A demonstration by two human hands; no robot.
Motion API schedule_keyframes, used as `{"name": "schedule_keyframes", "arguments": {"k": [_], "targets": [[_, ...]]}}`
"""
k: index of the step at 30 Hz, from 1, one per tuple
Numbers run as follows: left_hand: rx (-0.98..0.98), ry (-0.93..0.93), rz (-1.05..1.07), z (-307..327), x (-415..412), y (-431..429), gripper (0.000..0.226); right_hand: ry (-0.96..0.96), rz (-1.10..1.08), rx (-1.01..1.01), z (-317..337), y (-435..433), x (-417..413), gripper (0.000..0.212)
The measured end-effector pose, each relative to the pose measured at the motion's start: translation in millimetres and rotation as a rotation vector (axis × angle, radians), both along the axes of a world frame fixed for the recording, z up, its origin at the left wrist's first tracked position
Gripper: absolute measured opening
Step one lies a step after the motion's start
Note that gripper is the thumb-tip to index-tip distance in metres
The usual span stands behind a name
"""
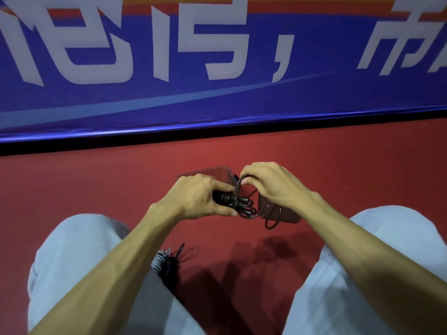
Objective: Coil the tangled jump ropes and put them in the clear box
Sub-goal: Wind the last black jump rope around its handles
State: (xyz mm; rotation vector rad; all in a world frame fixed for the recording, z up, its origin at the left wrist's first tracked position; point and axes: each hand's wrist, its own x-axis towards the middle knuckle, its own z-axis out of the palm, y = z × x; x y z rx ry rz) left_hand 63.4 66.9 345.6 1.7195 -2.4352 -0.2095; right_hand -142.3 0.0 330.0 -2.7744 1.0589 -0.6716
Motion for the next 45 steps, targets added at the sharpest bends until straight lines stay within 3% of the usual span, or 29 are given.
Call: {"name": "schedule_keyframes", "arguments": {"k": [2,4,9,12,14,19,23,28,30,33,37,41,45], "targets": [[-0.002,0.098,0.013,3.5,0.2,1.4,0.039,-0.027,-0.015,0.075,-2.2,-3.5,-0.8,0.009],[0.019,0.249,0.056,5.2,4.4,-0.2,0.041,-0.084,-0.042,0.138,0.9,-5.1,-1.1,0.010],[0.144,0.896,-0.002,13.2,4.4,2.5,0.019,-0.239,-0.071,0.255,5.5,4.2,5.2,0.022],[0.120,1.120,0.141,17.5,-4.8,4.3,0.026,-0.352,-0.086,0.358,1.4,5.8,14.7,0.020],[0.137,1.250,0.255,19.8,-7.8,3.1,0.022,-0.325,-0.078,0.437,-0.1,8.1,21.5,0.025],[0.220,1.403,0.396,21.3,-7.8,2.0,0.024,-0.338,-0.033,0.784,-11.8,14.3,31.4,0.031],[0.125,1.453,0.513,18.9,-2.9,-3.3,0.018,-0.406,-0.068,0.942,-5.4,14.0,31.8,0.017],[-0.018,1.375,0.569,7.2,1.6,-13.2,0.023,-0.317,-0.003,1.011,1.8,17.9,27.5,0.011],[-0.080,1.295,0.602,0.5,5.4,-18.8,0.012,-0.284,-0.006,0.997,3.0,16.7,26.7,0.013],[-0.164,0.938,0.677,-6.0,8.6,-22.3,0.021,-0.189,-0.035,0.947,2.6,12.9,24.6,0.016],[-0.252,0.564,0.631,-5.8,7.4,-20.9,0.029,-0.017,-0.053,0.629,1.6,19.6,21.4,0.014],[-0.154,0.343,0.479,-14.8,13.6,-27.3,0.040,0.099,0.047,0.300,10.8,21.2,16.5,0.035],[0.001,0.120,0.267,-22.4,9.2,-24.8,0.042,0.340,0.126,0.053,15.1,22.9,8.1,0.010]]}}
